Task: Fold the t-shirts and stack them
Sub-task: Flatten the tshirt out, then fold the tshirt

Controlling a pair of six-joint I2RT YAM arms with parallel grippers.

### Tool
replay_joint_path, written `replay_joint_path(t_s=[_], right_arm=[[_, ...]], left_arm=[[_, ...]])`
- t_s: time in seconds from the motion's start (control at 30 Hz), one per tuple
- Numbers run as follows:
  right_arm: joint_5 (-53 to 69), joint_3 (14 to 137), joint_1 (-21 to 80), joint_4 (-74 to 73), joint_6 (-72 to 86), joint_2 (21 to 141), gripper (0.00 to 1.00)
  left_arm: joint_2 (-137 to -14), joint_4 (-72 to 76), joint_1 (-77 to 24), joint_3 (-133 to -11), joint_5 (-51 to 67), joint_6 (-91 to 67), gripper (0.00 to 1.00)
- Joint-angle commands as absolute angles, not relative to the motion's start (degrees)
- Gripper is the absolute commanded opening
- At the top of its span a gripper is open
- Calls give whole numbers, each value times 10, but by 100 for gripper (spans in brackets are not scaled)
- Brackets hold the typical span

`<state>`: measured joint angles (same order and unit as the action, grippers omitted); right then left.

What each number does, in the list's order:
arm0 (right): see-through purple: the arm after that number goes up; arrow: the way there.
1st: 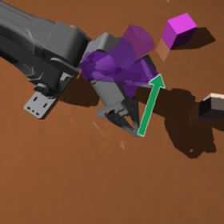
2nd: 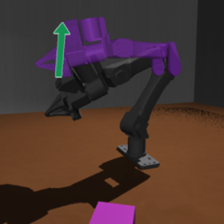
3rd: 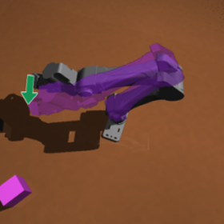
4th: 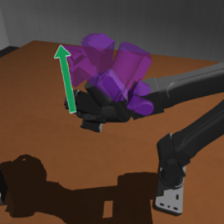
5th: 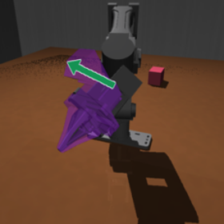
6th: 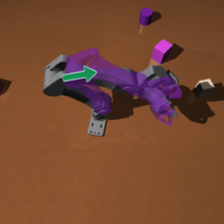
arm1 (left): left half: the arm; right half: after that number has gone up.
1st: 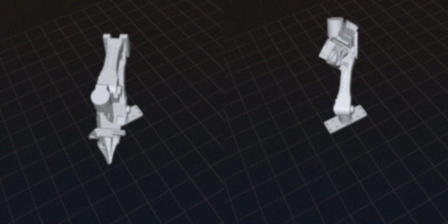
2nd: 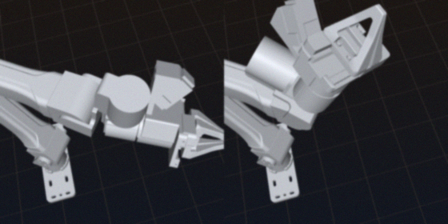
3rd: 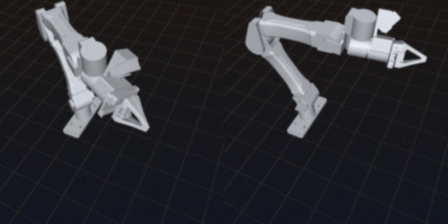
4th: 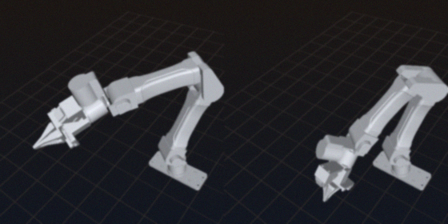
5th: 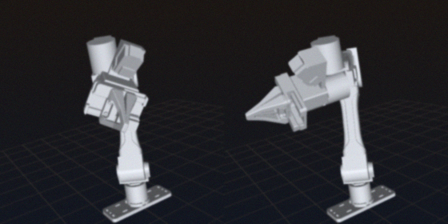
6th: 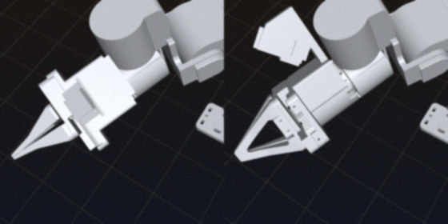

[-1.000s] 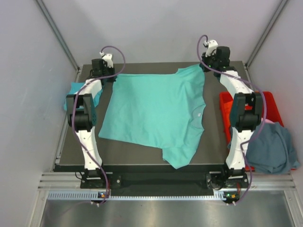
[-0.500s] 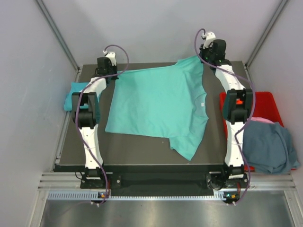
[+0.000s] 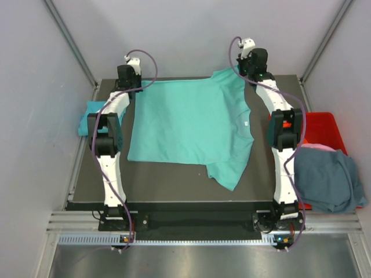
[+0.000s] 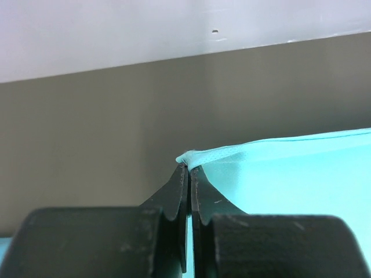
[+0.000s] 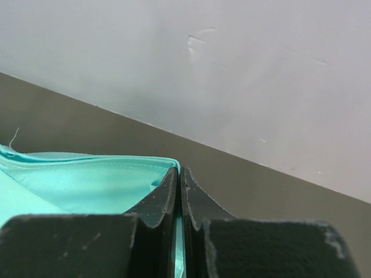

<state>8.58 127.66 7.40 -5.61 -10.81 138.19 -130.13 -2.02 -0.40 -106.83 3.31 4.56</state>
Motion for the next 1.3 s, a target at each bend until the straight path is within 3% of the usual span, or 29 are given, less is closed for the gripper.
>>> replay_joint_path(t_s=[0.0, 0.6, 1.27], right_arm=[[59, 1284, 76, -33, -124, 1372, 0], [98, 941, 73, 18, -114, 1124, 0], [120, 720, 76, 47, -94, 977, 0]], left_arm=[[-1287, 3, 2, -1080, 18, 62, 0], [-1163, 49, 2, -886, 35, 76, 0], [-1074, 64, 10, -761, 54, 53, 0]])
